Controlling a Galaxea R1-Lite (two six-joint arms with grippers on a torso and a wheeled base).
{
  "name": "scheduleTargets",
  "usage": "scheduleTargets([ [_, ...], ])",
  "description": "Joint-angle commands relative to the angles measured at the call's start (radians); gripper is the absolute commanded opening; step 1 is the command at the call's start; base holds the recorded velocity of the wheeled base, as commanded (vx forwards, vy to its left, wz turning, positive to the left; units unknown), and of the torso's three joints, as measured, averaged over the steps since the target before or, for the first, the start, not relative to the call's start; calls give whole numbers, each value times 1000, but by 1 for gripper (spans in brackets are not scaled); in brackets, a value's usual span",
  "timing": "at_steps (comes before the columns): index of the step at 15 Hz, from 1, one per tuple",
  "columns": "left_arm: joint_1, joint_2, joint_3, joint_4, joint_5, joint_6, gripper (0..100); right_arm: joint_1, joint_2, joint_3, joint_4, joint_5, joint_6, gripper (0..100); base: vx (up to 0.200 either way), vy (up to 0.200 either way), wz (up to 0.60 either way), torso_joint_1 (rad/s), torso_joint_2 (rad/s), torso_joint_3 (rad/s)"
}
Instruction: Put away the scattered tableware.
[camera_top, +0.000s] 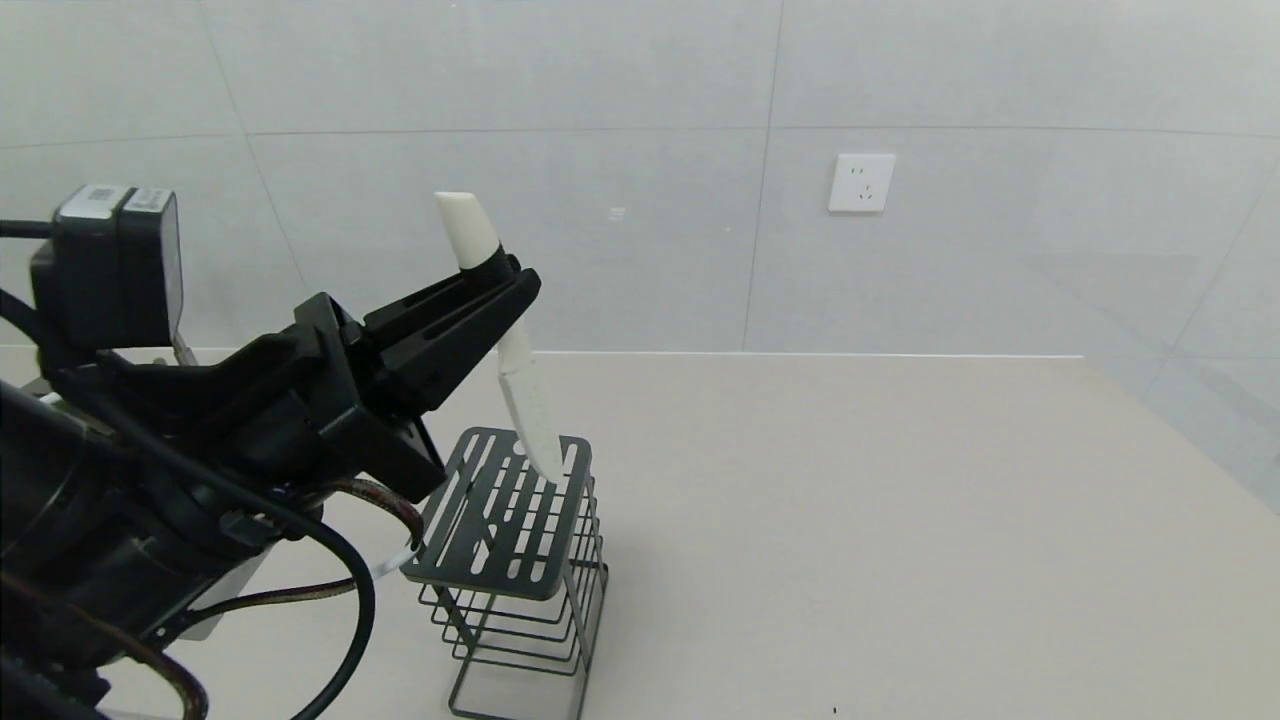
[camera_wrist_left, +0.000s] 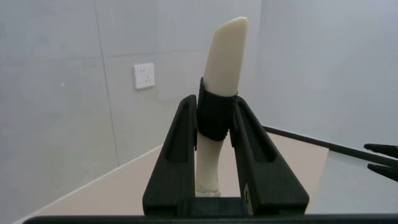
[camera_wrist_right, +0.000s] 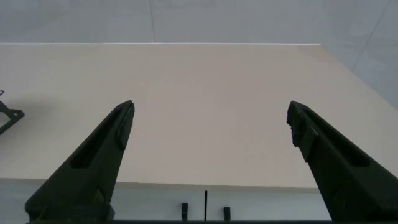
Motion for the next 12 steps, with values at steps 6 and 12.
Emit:
scheduleTargets([
  [6, 16, -36, -139, 323, 24, 116, 0, 0, 2, 0, -3, 1, 0, 100, 0, 0, 0, 0, 0, 0],
  [12, -165, -42, -200, 398, 359, 131, 0, 0, 3, 0, -2, 1, 1, 100, 0, 0, 0, 0, 0, 0],
])
